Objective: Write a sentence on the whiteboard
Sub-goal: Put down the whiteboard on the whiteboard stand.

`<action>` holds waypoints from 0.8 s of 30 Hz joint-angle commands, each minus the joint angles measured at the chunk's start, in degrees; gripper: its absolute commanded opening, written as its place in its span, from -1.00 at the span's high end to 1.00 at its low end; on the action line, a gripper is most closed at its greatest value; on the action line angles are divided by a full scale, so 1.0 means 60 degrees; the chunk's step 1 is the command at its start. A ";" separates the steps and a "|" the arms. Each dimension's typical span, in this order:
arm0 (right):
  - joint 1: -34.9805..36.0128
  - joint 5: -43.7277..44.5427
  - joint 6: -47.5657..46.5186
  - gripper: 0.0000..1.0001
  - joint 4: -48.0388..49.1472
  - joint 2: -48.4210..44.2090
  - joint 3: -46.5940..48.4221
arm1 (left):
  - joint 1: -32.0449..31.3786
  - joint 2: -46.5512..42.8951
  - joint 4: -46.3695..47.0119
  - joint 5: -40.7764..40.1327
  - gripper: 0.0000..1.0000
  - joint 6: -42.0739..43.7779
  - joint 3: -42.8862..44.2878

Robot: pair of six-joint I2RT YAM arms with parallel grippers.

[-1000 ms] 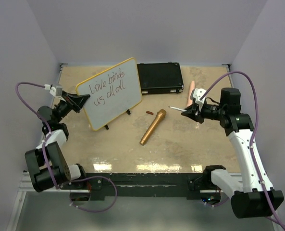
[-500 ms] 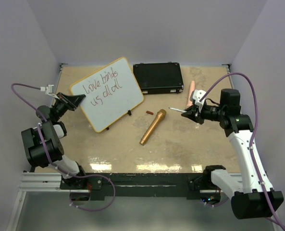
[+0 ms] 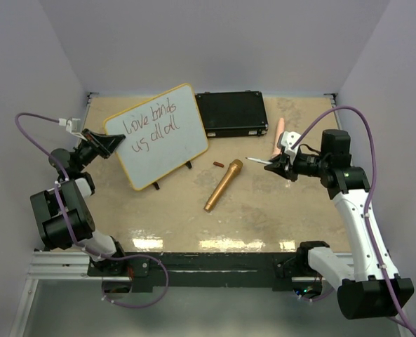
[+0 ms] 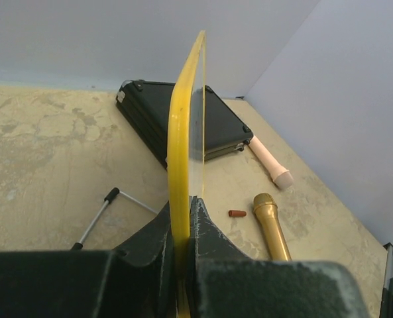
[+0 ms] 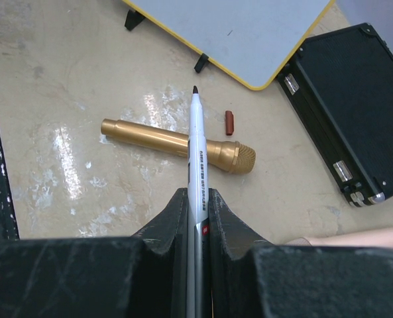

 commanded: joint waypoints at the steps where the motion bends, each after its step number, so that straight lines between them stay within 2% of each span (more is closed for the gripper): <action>1: 0.0019 -0.0361 -0.0248 1.00 -0.0227 0.0087 -0.0005 | 0.0106 -0.0335 0.5812 -0.0397 1.00 0.1973 0.0559; 3: 0.0034 -0.0376 -0.0263 1.00 -0.0228 0.0087 -0.0005 | 0.0106 -0.0261 0.5975 -0.0251 1.00 0.1959 0.0530; 9: 0.0034 -0.0405 -0.0293 1.00 -0.0271 0.0073 -0.0005 | -0.0040 -0.0246 0.5975 -0.0118 1.00 0.3481 -0.0583; 16: 0.0034 -0.0478 -0.0366 1.00 -0.0359 0.0117 0.0024 | -0.0113 -0.0743 0.4994 -0.0367 0.96 0.5749 -0.1418; 24: 0.0063 -0.0537 -0.0468 1.00 -0.0491 0.0175 0.0039 | -0.0040 -0.0686 0.4730 0.0043 0.91 0.6323 -0.1184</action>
